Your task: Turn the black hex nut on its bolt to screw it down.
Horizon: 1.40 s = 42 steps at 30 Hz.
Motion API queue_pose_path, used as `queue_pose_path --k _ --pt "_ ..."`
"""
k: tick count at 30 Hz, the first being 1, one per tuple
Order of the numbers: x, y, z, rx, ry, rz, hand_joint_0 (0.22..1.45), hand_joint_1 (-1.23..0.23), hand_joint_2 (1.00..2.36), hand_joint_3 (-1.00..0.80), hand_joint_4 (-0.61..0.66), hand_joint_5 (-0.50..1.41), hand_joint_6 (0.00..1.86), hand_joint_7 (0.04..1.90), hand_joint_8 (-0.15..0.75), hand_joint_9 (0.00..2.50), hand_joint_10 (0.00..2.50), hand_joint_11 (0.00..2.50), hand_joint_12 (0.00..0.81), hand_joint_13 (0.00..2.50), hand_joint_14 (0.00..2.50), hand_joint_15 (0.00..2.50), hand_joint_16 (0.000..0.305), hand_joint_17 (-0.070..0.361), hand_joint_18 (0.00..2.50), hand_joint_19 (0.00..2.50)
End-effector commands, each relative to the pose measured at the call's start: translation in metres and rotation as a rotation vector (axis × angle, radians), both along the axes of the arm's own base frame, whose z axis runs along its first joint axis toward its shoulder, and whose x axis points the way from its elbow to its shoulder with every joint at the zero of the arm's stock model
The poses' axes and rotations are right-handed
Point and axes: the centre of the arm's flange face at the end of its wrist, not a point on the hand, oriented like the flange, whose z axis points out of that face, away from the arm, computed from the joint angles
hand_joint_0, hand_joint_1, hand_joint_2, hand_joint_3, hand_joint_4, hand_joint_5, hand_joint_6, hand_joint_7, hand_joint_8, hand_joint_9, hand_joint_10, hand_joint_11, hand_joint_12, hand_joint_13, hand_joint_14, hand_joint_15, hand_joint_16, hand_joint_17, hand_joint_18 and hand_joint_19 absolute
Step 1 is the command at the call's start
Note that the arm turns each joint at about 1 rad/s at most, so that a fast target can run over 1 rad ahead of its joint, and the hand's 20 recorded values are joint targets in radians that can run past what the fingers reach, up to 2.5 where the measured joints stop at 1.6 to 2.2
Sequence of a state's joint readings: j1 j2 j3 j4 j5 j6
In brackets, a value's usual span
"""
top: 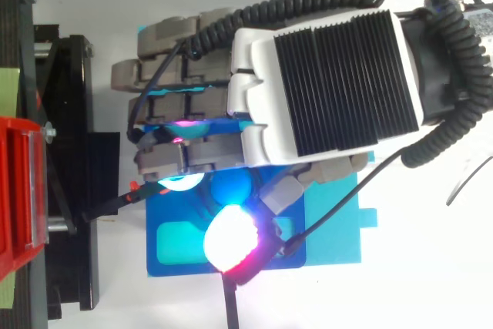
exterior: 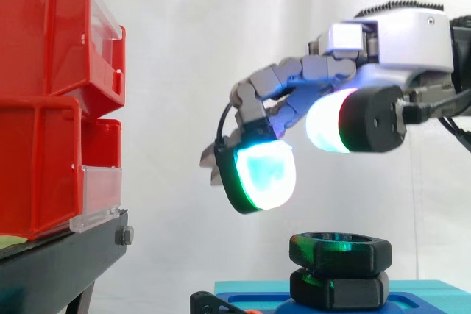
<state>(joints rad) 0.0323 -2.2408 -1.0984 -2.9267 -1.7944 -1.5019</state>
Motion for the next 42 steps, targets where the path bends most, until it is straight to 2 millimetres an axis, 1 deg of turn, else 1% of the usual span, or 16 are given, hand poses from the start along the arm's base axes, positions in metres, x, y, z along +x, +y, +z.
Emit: queue_pose_path --k 1,4,9,10,11,13,16,17,18,21,26,30,35,38,39,42 --pt "0.005 0.008 0.012 0.001 -0.016 0.005 0.51 -0.29 1.0 -0.5 0.15 -0.02 0.5 1.28 0.225 0.75 0.0 0.0 0.344 0.52 0.0 0.0 0.044 0.099 0.39 0.32" --pt "0.007 0.015 0.016 0.002 -0.027 0.0 0.51 -0.29 1.0 -0.5 0.16 -0.03 0.5 1.21 0.226 0.75 0.0 0.0 0.344 0.51 0.0 0.0 0.044 0.099 0.38 0.32" --pt "0.009 0.027 0.015 0.002 -0.026 -0.009 0.51 -0.29 1.0 -0.5 0.19 -0.04 0.5 1.1 0.228 0.75 0.0 0.0 0.345 0.51 0.0 0.0 0.044 0.1 0.39 0.32" --pt "0.01 0.03 0.015 0.002 -0.024 -0.012 0.51 -0.29 1.0 -0.5 0.21 -0.04 0.5 1.05 0.225 0.75 0.0 0.0 0.345 0.52 0.0 0.0 0.044 0.1 0.39 0.32" --pt "0.01 0.036 0.015 0.002 -0.023 -0.014 0.51 -0.29 1.0 -0.5 0.2 -0.04 0.5 1.05 0.225 0.75 0.0 0.0 0.345 0.52 0.0 0.0 0.044 0.1 0.39 0.32" --pt "0.011 0.041 0.014 0.001 -0.022 -0.015 0.51 -0.29 1.0 -0.5 0.22 -0.04 0.5 0.97 0.222 0.75 0.0 0.0 0.345 0.51 0.0 0.0 0.044 0.1 0.39 0.32" --pt "0.011 0.053 0.014 0.001 -0.015 -0.021 0.51 -0.29 1.0 -0.5 0.21 -0.05 0.5 0.9 0.218 0.75 0.0 0.0 0.346 0.51 0.0 0.0 0.044 0.1 0.38 0.33" --pt "0.011 0.053 0.014 0.001 -0.015 -0.021 0.51 -0.29 1.0 -0.5 0.21 -0.05 0.5 0.89 0.22 0.75 0.0 0.0 0.346 0.51 0.0 0.0 0.044 0.1 0.38 0.33" --pt "0.011 0.059 0.013 0.001 -0.011 -0.021 0.51 -0.29 1.0 -0.5 0.21 -0.05 0.5 0.88 0.212 0.74 0.0 0.0 0.344 0.51 0.0 0.0 0.044 0.1 0.38 0.32" --pt "0.01 0.065 0.009 -0.001 0.001 -0.023 0.51 -0.3 1.0 -0.5 0.2 -0.04 0.5 0.85 0.207 0.74 0.0 0.0 0.342 0.5 0.0 0.0 0.044 0.099 0.38 0.32" --pt "0.006 0.072 -0.005 -0.005 0.029 -0.026 0.51 -0.3 1.0 -0.5 0.18 -0.03 0.5 0.91 0.201 0.75 0.0 0.0 0.339 0.5 0.0 0.0 0.044 0.099 0.38 0.32" --pt "0.003 0.071 -0.013 -0.007 0.041 -0.027 0.52 -0.3 1.0 -0.5 0.12 -0.01 0.51 1.05 0.192 0.77 0.0 0.0 0.338 0.5 0.0 0.0 0.044 0.098 0.37 0.32" --pt "0.002 0.072 -0.015 -0.019 0.047 -0.027 0.52 -0.3 1.0 -0.5 0.07 0.0 0.51 1.15 0.191 0.77 0.0 0.0 0.336 0.51 0.0 0.0 0.043 0.097 0.38 0.33" --pt "0.002 0.069 -0.014 -0.052 0.041 -0.03 0.52 -0.3 1.0 -0.5 0.07 0.0 0.51 1.18 0.191 0.78 0.0 0.0 0.335 0.51 0.0 0.0 0.043 0.097 0.39 0.32" --pt "0.002 0.064 -0.014 -0.095 0.03 -0.034 0.52 -0.3 1.0 -0.5 0.07 0.0 0.51 1.19 0.191 0.78 0.0 0.0 0.337 0.51 0.0 0.0 0.043 0.096 0.38 0.33" --pt "0.002 0.062 -0.014 -0.108 0.027 -0.037 0.52 -0.3 1.0 -0.5 0.05 0.0 0.51 1.22 0.19 0.78 0.0 0.0 0.337 0.51 0.0 0.0 0.043 0.096 0.39 0.32"
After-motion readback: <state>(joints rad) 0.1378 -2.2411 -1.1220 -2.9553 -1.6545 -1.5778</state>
